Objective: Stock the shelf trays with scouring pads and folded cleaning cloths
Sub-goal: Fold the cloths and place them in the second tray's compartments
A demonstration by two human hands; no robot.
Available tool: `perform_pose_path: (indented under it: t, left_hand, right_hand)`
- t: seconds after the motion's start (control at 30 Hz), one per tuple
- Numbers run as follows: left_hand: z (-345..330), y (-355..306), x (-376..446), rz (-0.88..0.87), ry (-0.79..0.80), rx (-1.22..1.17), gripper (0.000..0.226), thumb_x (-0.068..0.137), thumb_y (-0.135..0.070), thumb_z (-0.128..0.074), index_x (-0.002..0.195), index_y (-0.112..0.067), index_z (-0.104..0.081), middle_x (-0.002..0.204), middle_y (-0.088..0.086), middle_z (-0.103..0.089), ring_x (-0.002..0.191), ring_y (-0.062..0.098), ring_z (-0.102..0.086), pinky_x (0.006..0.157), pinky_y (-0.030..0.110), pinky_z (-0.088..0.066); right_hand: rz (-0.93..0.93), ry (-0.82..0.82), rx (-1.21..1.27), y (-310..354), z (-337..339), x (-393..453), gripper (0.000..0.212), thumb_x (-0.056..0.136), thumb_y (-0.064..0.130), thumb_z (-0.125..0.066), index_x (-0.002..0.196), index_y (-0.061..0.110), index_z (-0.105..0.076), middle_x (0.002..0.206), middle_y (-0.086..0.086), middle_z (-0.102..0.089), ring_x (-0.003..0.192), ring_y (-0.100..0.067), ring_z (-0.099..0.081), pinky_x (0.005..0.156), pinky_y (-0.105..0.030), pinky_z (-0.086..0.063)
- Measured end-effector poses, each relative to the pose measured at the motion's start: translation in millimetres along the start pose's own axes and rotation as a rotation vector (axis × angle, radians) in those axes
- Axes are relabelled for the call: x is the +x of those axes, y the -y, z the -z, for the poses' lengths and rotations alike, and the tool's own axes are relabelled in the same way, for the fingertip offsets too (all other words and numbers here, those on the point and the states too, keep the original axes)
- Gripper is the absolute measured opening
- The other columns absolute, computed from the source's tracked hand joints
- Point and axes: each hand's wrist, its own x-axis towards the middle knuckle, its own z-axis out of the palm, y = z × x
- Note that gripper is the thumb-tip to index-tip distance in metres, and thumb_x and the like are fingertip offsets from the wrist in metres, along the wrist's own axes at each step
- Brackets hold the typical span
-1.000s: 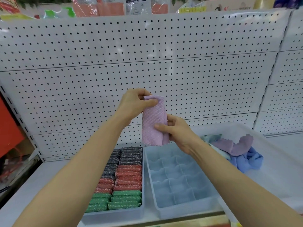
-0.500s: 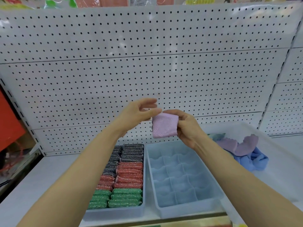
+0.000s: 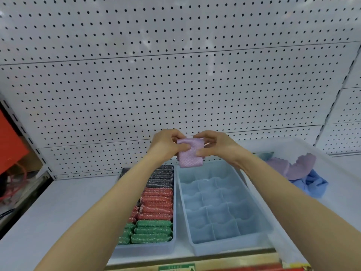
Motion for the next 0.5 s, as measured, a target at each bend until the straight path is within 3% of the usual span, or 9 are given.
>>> perform_pose_path:
  t: [0.07, 0.2, 0.27, 0.33, 0.43, 0.5]
  left_hand:
    - [-8.5, 10.8, 3.8, -0.013, 0.016, 0.032, 0.017, 0.073, -0.015, -0.082, 0.088, -0.017, -0.074, 0.082, 0.002, -0.072, 0.080, 0.022, -0.070, 0.074, 0.041, -0.060]
    - [-21.2, 31.3, 10.7, -0.035, 0.056, 0.014, 0.016, 0.074, -0.012, -0.080, 0.088, -0.017, -0.075, 0.078, -0.005, -0.072, 0.071, 0.010, -0.065, 0.075, 0.041, -0.059]
    - [-26.9, 39.1, 12.1, -0.021, 0.020, 0.029, 0.022, 0.077, -0.016, -0.079, 0.098, -0.017, -0.073, 0.092, -0.003, -0.073, 0.081, 0.010, -0.066, 0.079, 0.036, -0.056]
    - [-36.9, 48.3, 4.9, 0.012, -0.057, 0.136, 0.043, 0.083, -0.027, -0.074, 0.123, -0.015, -0.062, 0.121, 0.002, -0.064, 0.108, 0.016, -0.062, 0.093, 0.034, -0.049]
    - [-70.2, 67.5, -27.2, -0.013, 0.015, 0.475, 0.071, 0.097, -0.051, -0.043, 0.150, -0.007, -0.027, 0.156, 0.011, -0.029, 0.143, 0.025, -0.027, 0.115, 0.036, -0.025]
    - [-91.6, 83.9, -46.8, -0.013, 0.137, 0.710, 0.098, 0.085, -0.073, 0.007, 0.155, -0.006, -0.006, 0.163, 0.012, -0.003, 0.151, 0.025, -0.001, 0.122, 0.040, -0.002]
  right_hand:
    - [-0.008, -0.038, -0.182, -9.8, -6.8, 9.9, 0.039, 0.065, 0.000, -0.080, 0.101, 0.012, -0.068, 0.088, -0.008, -0.067, 0.072, -0.014, -0.059, 0.067, -0.025, -0.050]
    - [-0.009, -0.022, -0.429, -25.1, -18.3, 28.0, 0.029, 0.061, 0.003, -0.077, 0.087, 0.007, -0.066, 0.073, -0.003, -0.056, 0.063, -0.014, -0.046, 0.059, -0.028, -0.036]
    - [-0.008, -0.022, -0.490, -33.4, -21.1, 36.6, 0.023, 0.063, 0.004, -0.076, 0.082, 0.003, -0.063, 0.070, -0.004, -0.052, 0.061, -0.015, -0.042, 0.057, -0.028, -0.032]
    - [-0.027, -0.081, -0.509, -47.1, -18.0, 46.3, 0.017, 0.063, 0.001, -0.073, 0.074, 0.000, -0.060, 0.065, -0.005, -0.049, 0.059, -0.015, -0.039, 0.055, -0.028, -0.031]
    - [-0.053, -0.205, -0.435, -70.3, -10.8, 55.1, 0.015, 0.062, -0.003, -0.070, 0.068, 0.006, -0.059, 0.058, -0.001, -0.048, 0.057, -0.014, -0.038, 0.054, -0.027, -0.031]
    - [-0.076, -0.213, -0.416, -82.2, -12.1, 57.7, 0.020, 0.064, -0.003, -0.069, 0.067, 0.013, -0.058, 0.056, 0.002, -0.046, 0.055, -0.013, -0.038, 0.051, -0.025, -0.031]
